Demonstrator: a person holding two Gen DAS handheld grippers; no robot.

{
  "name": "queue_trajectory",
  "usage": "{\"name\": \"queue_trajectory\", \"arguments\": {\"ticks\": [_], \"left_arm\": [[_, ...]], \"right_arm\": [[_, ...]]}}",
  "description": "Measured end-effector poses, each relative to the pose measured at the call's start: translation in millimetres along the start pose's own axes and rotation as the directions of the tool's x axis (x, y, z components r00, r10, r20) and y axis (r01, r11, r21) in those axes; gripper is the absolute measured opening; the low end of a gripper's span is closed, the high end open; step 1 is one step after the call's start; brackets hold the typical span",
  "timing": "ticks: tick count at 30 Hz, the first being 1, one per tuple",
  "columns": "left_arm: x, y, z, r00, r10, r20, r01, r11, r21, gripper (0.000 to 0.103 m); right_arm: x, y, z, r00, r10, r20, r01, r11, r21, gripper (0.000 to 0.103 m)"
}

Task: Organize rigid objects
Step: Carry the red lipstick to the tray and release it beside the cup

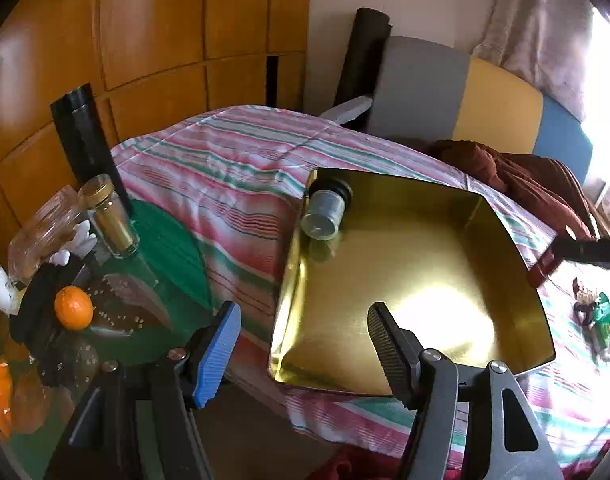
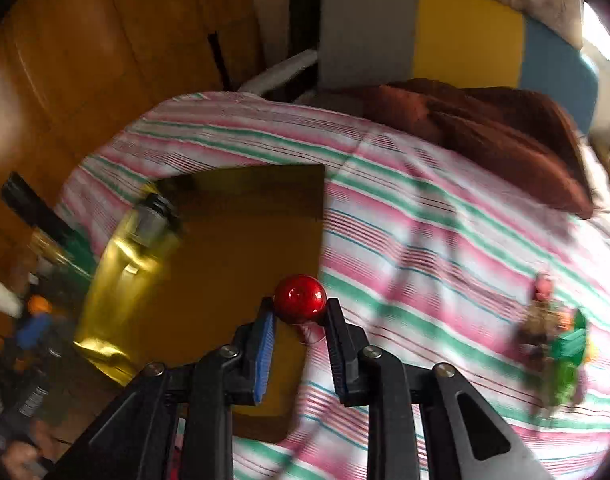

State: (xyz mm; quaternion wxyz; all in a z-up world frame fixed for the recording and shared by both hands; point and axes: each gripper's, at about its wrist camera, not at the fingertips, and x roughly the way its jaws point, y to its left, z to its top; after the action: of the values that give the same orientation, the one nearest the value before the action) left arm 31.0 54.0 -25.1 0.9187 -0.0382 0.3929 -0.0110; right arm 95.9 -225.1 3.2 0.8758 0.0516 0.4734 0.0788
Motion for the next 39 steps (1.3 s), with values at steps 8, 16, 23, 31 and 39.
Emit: {"name": "queue_trajectory", "arguments": {"ticks": [8, 16, 23, 31, 39], "left_arm": [[3.4, 19.9, -1.3, 1.000, 0.026, -0.014, -0.026, 0.999, -0.043, 0.067], [5.7, 30.1, -2.3, 0.999, 0.034, -0.026, -0.036, 0.997, -0.064, 0.067], [10.3, 35.2, -2.4, 0.999, 0.022, -0.036, -0.025, 0.997, -0.078, 0.067], [10.4, 31.7, -5.1, 0.999, 0.028, -0.031, -0.030, 0.997, -0.070, 0.067], [3.0, 22.9, -6.2, 0.999, 0.033, -0.004, -0.033, 0.999, -0.043, 0.067]], "right_arm": [[44.3, 65.1, 23.0, 0.949, 0.289, -0.127, -0.294, 0.956, -0.024, 0.023], [126.2, 132.7, 26.7, 0.882, 0.352, -0.312, -0.368, 0.930, 0.009, 0.023], [162.4, 139.5, 36.4, 0.872, 0.332, -0.359, -0.332, 0.941, 0.064, 0.025], [144.2, 123.8, 25.4, 0.901, 0.308, -0.306, -0.311, 0.949, 0.041, 0.040], [118.1, 118.3, 11.5, 0.945, 0.232, -0.230, -0.247, 0.968, -0.040, 0.040]]}}
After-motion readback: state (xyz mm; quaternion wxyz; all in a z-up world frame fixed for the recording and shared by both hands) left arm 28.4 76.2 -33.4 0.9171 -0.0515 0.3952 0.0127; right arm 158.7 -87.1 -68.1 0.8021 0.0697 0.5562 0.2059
